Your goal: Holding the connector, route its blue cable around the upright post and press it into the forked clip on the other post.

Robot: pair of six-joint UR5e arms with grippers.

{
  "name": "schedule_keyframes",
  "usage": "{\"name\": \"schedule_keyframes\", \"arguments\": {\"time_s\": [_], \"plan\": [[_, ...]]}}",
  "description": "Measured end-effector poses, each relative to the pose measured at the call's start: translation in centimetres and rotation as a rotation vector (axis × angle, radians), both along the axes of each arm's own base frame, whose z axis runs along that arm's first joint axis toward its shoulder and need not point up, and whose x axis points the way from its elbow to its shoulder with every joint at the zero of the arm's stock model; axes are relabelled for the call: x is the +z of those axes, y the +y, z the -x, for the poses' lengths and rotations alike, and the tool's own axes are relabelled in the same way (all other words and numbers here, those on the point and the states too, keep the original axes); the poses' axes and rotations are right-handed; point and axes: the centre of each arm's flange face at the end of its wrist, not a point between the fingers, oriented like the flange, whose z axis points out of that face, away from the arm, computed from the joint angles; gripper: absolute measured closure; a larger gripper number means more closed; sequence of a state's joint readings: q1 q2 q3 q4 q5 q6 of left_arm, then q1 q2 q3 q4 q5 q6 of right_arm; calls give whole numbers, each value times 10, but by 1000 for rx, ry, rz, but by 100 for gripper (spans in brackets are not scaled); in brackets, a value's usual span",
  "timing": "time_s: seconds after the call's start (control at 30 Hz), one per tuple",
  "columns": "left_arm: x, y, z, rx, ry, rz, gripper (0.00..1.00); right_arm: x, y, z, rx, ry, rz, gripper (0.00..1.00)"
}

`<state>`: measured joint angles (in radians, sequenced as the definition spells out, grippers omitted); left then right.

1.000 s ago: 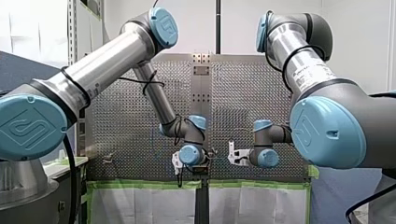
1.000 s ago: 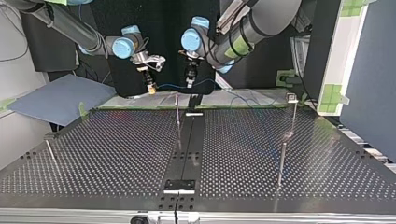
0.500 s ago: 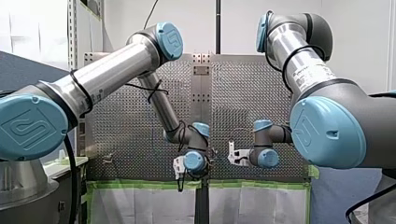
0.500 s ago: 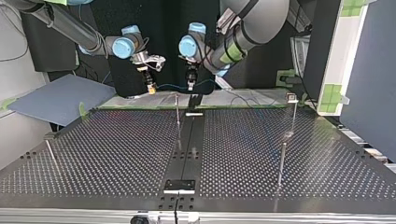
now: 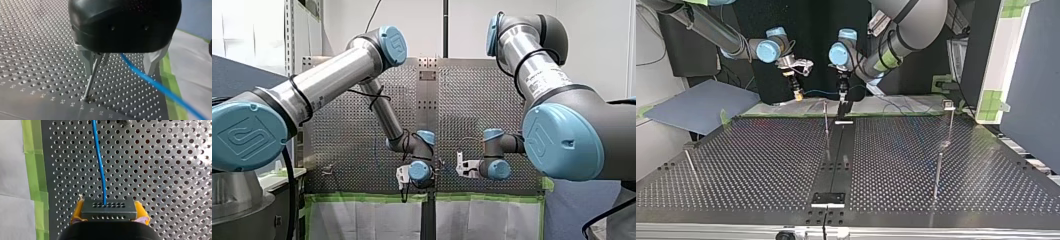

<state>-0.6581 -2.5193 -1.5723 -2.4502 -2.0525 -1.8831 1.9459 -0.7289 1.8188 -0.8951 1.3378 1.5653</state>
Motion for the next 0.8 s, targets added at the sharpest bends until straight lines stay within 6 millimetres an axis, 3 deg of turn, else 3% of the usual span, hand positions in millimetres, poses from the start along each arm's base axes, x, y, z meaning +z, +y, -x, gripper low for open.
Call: {"name": "schedule_keyframes", "arguments": {"time_s": [0.43, 0.5, 0.53, 0.6, 0.63, 0.67, 0.7, 0.77, 0.8], "plan": [[10, 4, -17, 71, -47, -67, 0, 0, 0, 0, 1, -2, 1, 100], [10, 4, -17, 73, -47, -68, 4, 0, 0, 0, 1, -2, 2, 100], [10, 4, -17, 74, -47, -68, 18, 1, 0, 0, 1, -2, 2, 100], [10, 5, -17, 75, -47, -70, 22, 1, 0, 0, 1, -2, 2, 100], [10, 5, -17, 75, -48, -71, 48, 1, 0, 0, 1, -2, 2, 100], [10, 4, -17, 74, -48, -71, 60, 0, 0, 0, 1, -2, 2, 100], [10, 4, -17, 74, -49, -73, 60, 0, 0, 0, 1, -2, 2, 100], [10, 4, -16, 72, -48, -74, 88, 0, 0, 0, 2, -2, 2, 100], [9, 4, -16, 72, -45, -77, 88, 0, 0, 0, 2, -2, 1, 100]]}}
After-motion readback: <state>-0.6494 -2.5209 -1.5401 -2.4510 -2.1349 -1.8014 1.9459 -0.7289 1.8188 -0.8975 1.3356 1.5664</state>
